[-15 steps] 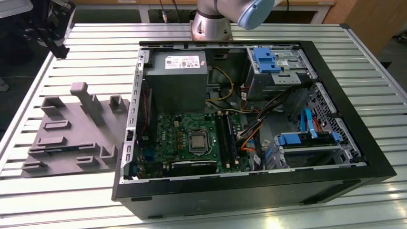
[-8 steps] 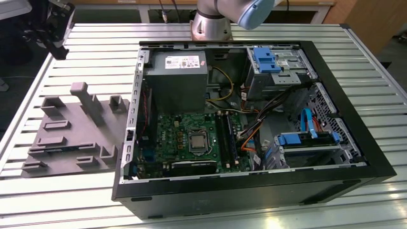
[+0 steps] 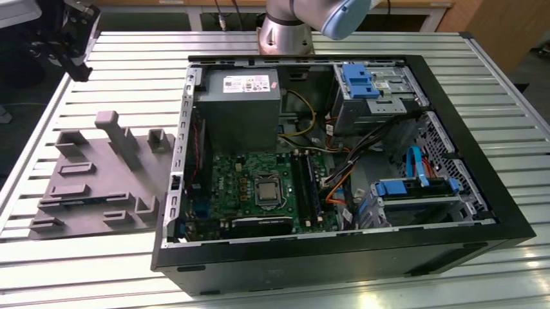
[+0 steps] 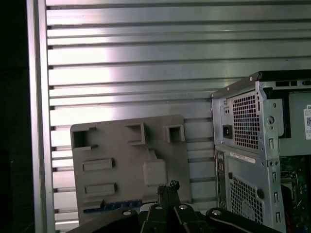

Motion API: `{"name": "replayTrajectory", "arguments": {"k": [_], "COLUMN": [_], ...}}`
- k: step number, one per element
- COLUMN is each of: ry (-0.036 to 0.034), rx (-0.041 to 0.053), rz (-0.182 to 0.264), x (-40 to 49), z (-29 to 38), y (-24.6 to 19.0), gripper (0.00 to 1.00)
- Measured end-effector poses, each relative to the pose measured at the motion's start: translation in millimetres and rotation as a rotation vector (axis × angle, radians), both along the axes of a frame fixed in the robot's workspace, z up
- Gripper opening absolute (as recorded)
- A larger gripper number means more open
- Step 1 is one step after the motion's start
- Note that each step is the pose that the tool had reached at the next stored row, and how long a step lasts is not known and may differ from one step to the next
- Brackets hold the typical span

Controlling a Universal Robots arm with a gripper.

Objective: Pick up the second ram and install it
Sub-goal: 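Reach for the second ram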

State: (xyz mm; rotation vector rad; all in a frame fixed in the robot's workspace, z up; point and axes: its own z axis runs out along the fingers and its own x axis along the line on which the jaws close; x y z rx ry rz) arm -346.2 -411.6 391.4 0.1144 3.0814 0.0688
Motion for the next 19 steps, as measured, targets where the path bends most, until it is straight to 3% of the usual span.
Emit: {"name": "replayTrajectory", "arguments": {"k": [19], "ry": [0.0], "rx": [0.0], "rz": [0.0], "x": [-2.7], "z": [-0.3], "y": [-3.4], "gripper": [0.11]}}
